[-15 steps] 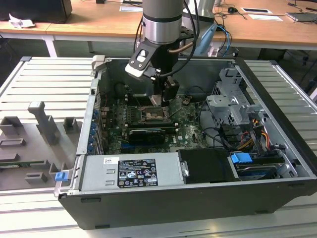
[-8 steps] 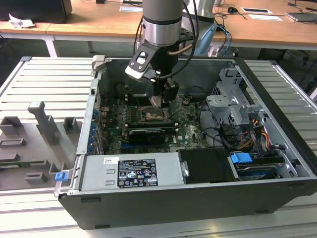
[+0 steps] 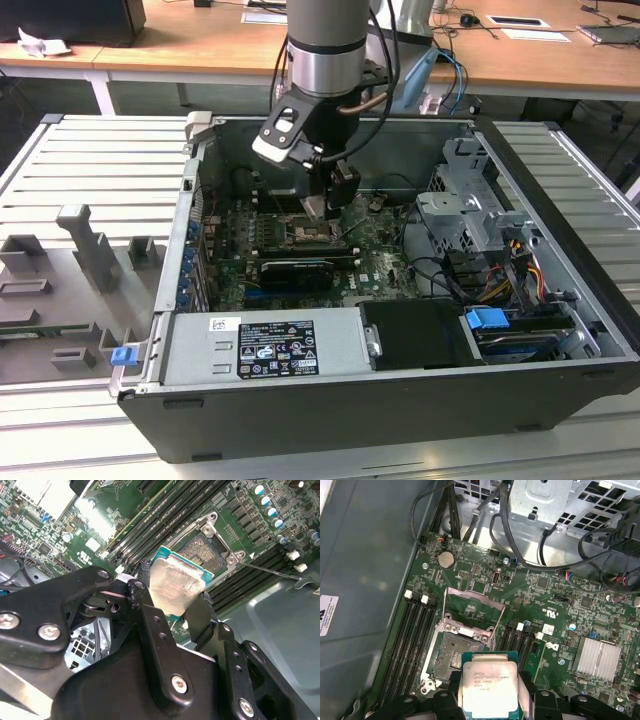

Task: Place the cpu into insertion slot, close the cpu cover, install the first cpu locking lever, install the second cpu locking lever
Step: 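Place the cpu into insertion slot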

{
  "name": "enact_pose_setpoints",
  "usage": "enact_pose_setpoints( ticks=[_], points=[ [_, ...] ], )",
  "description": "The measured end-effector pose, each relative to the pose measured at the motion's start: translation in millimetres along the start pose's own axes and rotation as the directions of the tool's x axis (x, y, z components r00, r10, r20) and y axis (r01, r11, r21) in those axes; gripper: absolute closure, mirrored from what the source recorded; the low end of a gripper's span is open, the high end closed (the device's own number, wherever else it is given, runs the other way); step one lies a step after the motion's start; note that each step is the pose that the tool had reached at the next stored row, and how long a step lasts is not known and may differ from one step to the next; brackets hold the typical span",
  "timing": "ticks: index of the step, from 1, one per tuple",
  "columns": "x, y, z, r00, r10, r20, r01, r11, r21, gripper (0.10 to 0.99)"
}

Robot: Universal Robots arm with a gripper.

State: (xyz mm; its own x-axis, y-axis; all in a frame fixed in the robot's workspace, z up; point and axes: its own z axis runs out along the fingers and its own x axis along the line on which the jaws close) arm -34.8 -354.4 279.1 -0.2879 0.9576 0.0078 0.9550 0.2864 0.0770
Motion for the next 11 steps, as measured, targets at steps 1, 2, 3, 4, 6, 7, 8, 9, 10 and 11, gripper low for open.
enact_pose_setpoints(
  ticks=[1, 2, 3, 4, 6, 7, 8, 9, 10, 11],
  points=[
    [0.1, 0.0, 0.4, 1.0, 0.0, 0.0002, 0.0, 1.0, 0.0, 0.557],
    [0.2, 0.0, 0.9, 1.0, 0.006, 0.0006, -0.006, 1.0, 0.0, 0.557],
    [0.2, -0.1, 1.1, 0.9999, 0.013, 0.0011, -0.013, 0.9999, 0.0, 0.557],
    [0.2, -0.1, 1.4, 0.9998, 0.02, 0.0016, -0.02, 0.9998, 0.0, 0.557],
    [0.3, -0.2, 2.2, 0.999, 0.044, 0.0035, -0.044, 0.999, 0.0, 0.557],
    [0.2, -0.2, 2.5, 0.9983, 0.057, 0.0045, -0.057, 0.9984, -0.001, 0.557],
    [0.2, -0.2, 2.7, 0.9977, 0.068, 0.0054, -0.068, 0.9977, -0.001, 0.557],
    [0.2, -0.2, 3.1, 0.9966, 0.082, 0.0064, -0.082, 0.9966, -0.001, 0.557],
    [0.2, -0.2, 3.3, 0.996, 0.089, 0.007, -0.089, 0.996, -0.001, 0.557],
    [0.6, -1.7, 4.2, 0.9957, 0.093, 0.0075, -0.093, 0.9957, -0.002, 0.557]
  ],
)
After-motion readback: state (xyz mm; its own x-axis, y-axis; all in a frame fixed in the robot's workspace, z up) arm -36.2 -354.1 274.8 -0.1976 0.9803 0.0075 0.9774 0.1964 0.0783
